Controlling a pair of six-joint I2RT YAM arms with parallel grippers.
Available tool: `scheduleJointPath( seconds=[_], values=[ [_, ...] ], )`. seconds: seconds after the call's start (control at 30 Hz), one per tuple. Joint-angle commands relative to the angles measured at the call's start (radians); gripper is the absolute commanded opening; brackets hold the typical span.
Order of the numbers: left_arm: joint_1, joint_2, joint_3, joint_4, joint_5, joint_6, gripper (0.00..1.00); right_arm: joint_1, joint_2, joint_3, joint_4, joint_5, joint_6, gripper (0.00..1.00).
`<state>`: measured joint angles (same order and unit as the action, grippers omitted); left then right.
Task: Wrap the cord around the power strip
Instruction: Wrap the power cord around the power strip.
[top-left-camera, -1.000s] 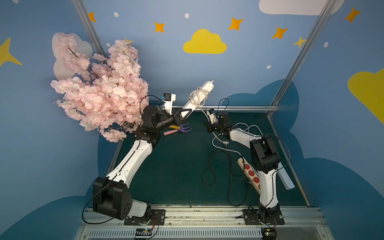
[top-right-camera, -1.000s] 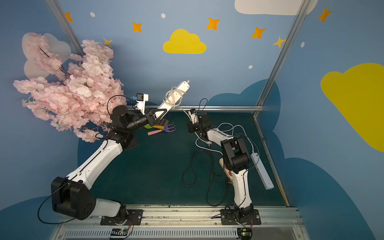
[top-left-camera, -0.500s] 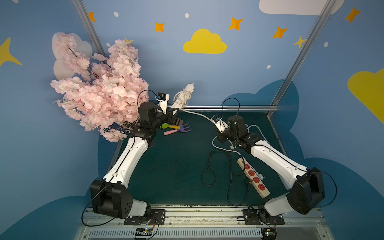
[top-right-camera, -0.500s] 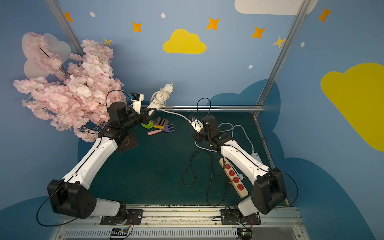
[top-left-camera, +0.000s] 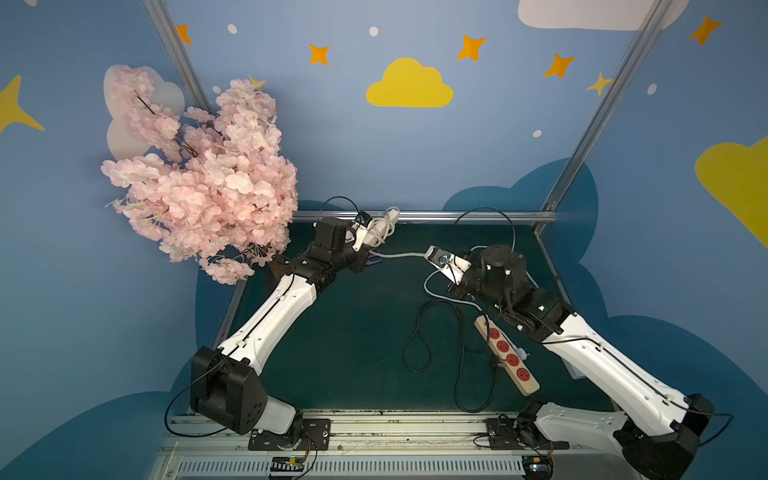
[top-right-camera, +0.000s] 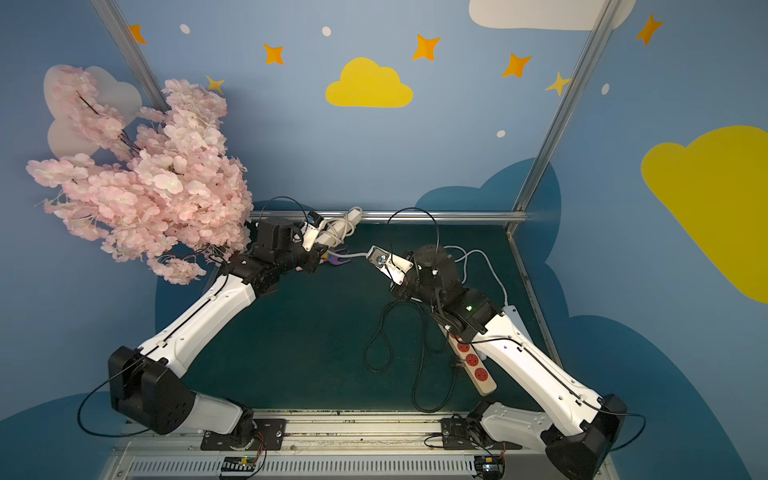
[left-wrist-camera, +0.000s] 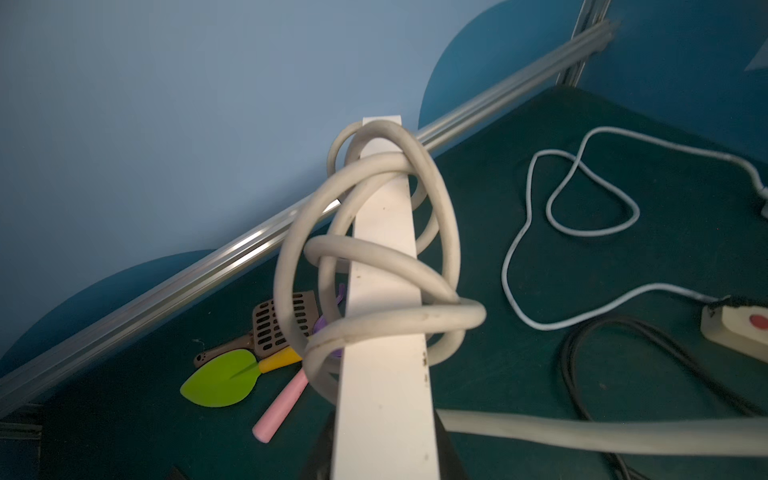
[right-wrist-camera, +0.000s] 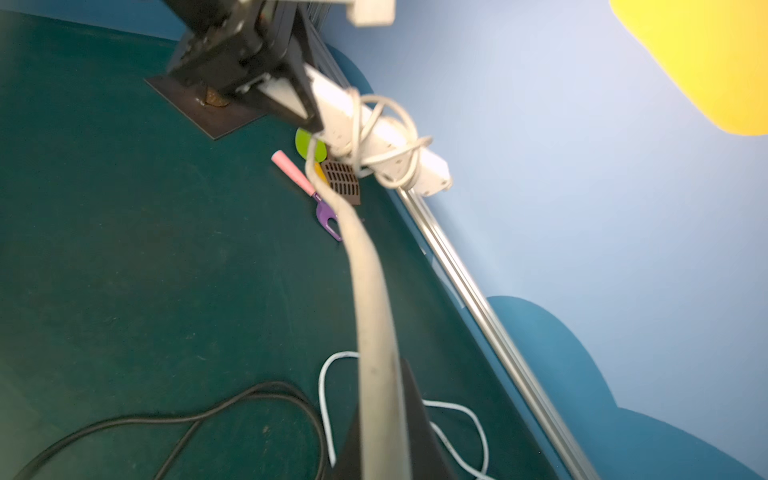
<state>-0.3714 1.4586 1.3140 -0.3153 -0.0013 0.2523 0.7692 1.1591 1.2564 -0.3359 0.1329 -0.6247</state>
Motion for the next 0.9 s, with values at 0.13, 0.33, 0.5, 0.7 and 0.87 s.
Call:
scheduleJointPath(
  seconds=[0.13,0.33,0.5,0.7,0.87],
  values=[
    [-0.090,-0.005,-0.042,-0.149,0.020,0.223,0.02,-0.093,0.069,0.224,0.099,-0.113,0.012,0.00],
    [-0.159,-0.037,-0.064,-0.239,0.430,0.268,0.02,-0.332,0.383,0.525,0.026,-0.366,0.131,0.00],
    [-0.172,-0.027,-0.001,-0.313,0.699,0.218,0.02,-0.473,0.705,0.809,-0.119,-0.534,0.191,0.00],
    [-0.108,-0.082,-0.025,-0.077,1.017,-0.030,0.03,-0.567,0.886,0.838,-0.077,-0.755,0.374,0.00],
    [-0.019,-0.130,-0.119,0.435,1.061,-0.431,0.02,-0.563,0.903,0.696,0.121,-0.820,0.567,0.08]
  ],
)
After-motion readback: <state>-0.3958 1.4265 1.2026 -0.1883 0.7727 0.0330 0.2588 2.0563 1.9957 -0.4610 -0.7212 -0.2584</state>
